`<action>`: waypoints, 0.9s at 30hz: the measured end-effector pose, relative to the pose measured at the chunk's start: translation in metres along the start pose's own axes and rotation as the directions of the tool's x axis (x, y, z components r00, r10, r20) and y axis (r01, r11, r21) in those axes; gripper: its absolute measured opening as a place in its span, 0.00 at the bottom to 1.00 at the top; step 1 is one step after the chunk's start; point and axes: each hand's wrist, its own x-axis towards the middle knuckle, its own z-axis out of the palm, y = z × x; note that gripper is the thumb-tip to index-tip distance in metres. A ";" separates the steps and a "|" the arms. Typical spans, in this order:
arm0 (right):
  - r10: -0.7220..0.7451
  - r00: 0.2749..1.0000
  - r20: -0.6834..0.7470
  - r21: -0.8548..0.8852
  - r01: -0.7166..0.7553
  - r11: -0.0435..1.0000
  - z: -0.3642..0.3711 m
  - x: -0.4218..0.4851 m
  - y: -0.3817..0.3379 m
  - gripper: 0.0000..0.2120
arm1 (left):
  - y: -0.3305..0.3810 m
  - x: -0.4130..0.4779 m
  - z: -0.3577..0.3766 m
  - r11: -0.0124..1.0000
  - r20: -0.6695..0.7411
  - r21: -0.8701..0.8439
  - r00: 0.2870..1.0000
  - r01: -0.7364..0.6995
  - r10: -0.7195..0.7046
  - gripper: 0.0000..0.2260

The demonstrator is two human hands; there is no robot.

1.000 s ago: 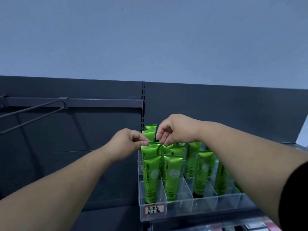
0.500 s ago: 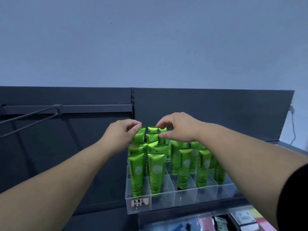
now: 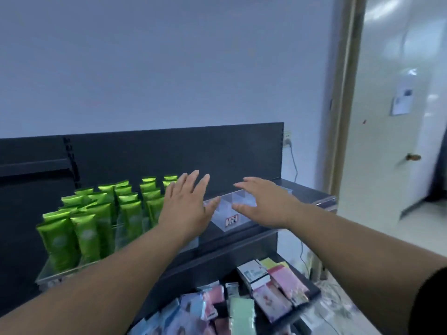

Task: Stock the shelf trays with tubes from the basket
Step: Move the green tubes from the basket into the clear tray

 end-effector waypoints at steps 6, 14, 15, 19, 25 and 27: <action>0.195 0.981 0.008 -0.045 -0.194 0.980 -0.007 -0.110 0.100 0.31 | 0.138 -0.024 0.040 0.990 0.104 -0.080 0.987 -0.114 0.122 0.29; 0.458 0.886 0.064 -0.025 -0.458 0.889 0.013 -0.223 0.189 0.32 | 0.260 -0.063 0.100 0.959 0.246 -0.175 0.933 -0.222 0.261 0.29; 0.487 0.871 0.067 -0.020 -0.487 0.873 0.017 -0.232 0.196 0.32 | 0.270 -0.066 0.108 0.954 0.251 -0.192 0.928 -0.230 0.275 0.29; 0.580 0.809 0.097 0.018 -0.584 0.812 0.041 -0.262 0.222 0.32 | 0.298 -0.077 0.146 0.935 0.298 -0.233 0.896 -0.267 0.330 0.28; 0.675 0.710 0.201 -0.011 -0.687 0.726 0.094 -0.272 0.262 0.32 | 0.311 -0.075 0.219 0.915 0.372 -0.264 0.843 -0.306 0.389 0.29; 0.701 0.673 0.236 -0.025 -0.717 0.697 0.114 -0.267 0.275 0.32 | 0.310 -0.072 0.246 0.915 0.414 -0.283 0.824 -0.286 0.386 0.29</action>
